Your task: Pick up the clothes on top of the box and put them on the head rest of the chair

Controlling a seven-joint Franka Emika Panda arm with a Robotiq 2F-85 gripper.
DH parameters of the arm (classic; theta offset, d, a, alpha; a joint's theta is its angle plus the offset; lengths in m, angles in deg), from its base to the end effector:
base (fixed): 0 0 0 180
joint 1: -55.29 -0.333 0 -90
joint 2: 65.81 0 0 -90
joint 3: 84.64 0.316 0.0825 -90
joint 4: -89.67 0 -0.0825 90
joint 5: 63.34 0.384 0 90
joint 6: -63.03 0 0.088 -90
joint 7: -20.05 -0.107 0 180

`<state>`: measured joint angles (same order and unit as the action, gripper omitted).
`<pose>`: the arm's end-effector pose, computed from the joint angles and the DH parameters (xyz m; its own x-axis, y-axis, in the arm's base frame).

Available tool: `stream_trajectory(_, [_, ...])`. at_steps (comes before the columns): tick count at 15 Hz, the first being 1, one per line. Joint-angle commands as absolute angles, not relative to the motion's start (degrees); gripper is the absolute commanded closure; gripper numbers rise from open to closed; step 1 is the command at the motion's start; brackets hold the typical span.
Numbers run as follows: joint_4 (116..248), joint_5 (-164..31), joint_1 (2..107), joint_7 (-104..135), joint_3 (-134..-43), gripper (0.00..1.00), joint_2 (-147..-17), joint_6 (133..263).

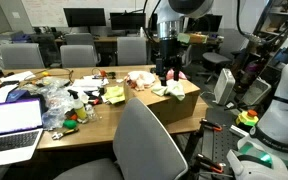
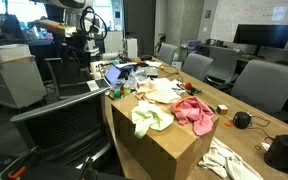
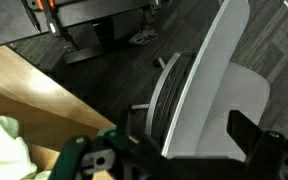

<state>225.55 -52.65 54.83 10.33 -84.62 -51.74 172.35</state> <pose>0.4363 0.0170 0.4048 0.9447 -0.2185 -0.2446 -0.2527 -0.9603 -0.1180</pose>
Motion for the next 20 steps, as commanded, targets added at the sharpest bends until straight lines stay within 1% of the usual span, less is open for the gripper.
stream_trajectory(1, [225.36, -52.6, 55.13, 10.39, -84.35, 0.0, -51.75, 172.31])
stream_trajectory(10, [224.75, -53.01, 55.55, 9.52, -84.51, 0.0, -51.95, 172.52])
stream_trajectory(18, [221.77, -51.51, 60.87, 4.92, -88.51, 0.0, -53.72, 173.44])
stream_trajectory(20, [221.64, -50.52, 62.3, 3.02, -89.84, 0.0, -54.14, 175.38])
